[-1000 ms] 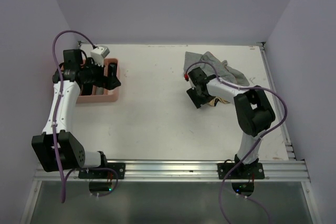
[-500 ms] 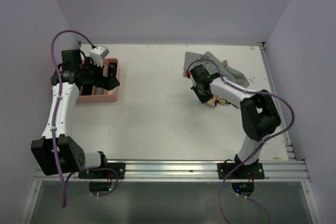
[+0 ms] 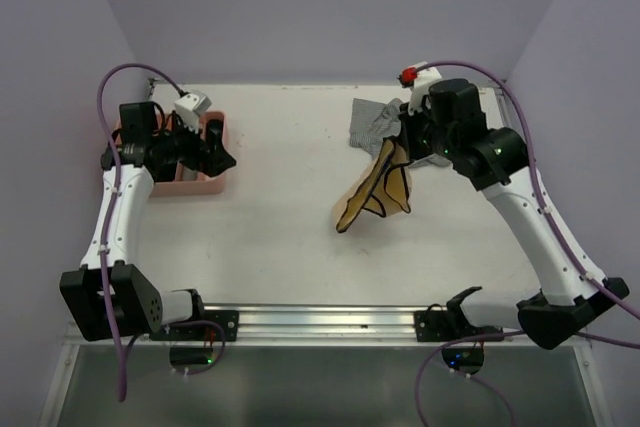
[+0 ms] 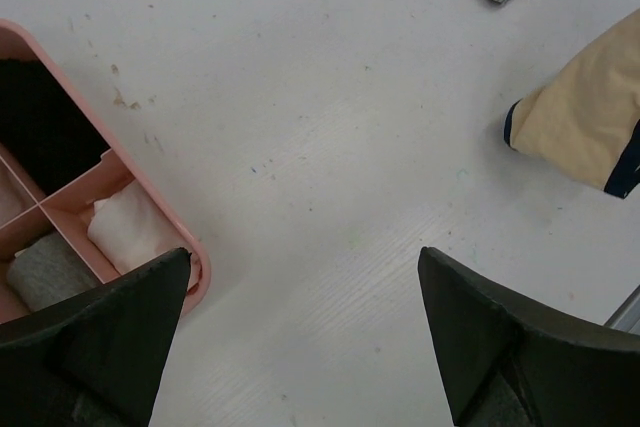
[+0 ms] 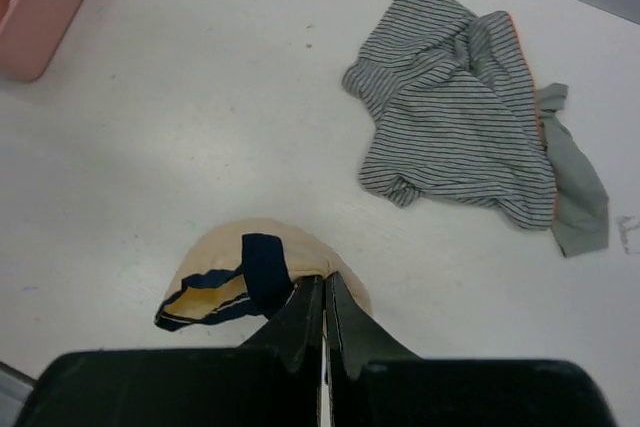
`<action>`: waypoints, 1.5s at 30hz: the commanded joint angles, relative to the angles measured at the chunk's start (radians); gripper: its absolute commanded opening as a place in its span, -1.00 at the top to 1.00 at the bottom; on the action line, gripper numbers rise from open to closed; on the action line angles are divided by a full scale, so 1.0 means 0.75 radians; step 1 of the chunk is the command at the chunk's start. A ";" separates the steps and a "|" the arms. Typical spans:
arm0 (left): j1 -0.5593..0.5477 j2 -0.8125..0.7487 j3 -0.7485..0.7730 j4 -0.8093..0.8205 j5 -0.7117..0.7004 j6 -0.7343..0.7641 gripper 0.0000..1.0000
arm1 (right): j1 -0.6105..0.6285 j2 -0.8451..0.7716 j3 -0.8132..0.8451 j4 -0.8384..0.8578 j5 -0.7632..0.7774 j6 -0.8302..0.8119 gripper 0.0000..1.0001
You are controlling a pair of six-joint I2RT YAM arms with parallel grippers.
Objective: Roll the underwear
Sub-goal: Move the underwear to the center of the board
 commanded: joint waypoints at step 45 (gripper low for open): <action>-1.201 0.262 -0.671 1.233 -0.250 0.924 0.10 | -0.019 0.388 -0.138 0.142 -0.004 0.344 1.00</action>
